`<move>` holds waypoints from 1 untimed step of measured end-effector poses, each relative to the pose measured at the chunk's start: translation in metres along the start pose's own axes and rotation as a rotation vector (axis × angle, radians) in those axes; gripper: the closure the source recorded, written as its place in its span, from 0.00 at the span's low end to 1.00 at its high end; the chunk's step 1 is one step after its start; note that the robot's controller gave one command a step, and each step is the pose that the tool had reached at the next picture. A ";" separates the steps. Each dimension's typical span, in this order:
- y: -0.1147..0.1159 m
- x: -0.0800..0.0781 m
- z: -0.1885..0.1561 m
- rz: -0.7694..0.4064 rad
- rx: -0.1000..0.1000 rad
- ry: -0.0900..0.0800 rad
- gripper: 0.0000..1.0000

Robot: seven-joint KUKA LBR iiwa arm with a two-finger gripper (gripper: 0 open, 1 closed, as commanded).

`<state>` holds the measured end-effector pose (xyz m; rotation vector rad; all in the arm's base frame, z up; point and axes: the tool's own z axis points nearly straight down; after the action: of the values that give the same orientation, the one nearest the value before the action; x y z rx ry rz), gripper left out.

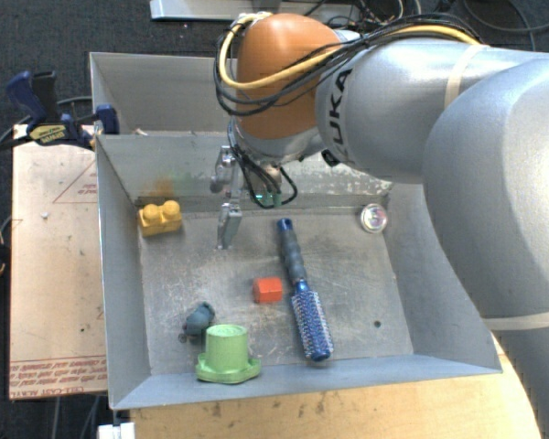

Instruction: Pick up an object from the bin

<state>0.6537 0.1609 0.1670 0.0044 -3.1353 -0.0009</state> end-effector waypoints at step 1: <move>-0.047 0.053 0.094 -0.092 -0.004 -0.015 0.00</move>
Offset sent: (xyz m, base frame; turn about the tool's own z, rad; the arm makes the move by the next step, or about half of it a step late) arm -0.0560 -0.0480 -0.0970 -0.0952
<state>0.6002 0.1140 0.0728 0.1497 -3.1471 -0.0080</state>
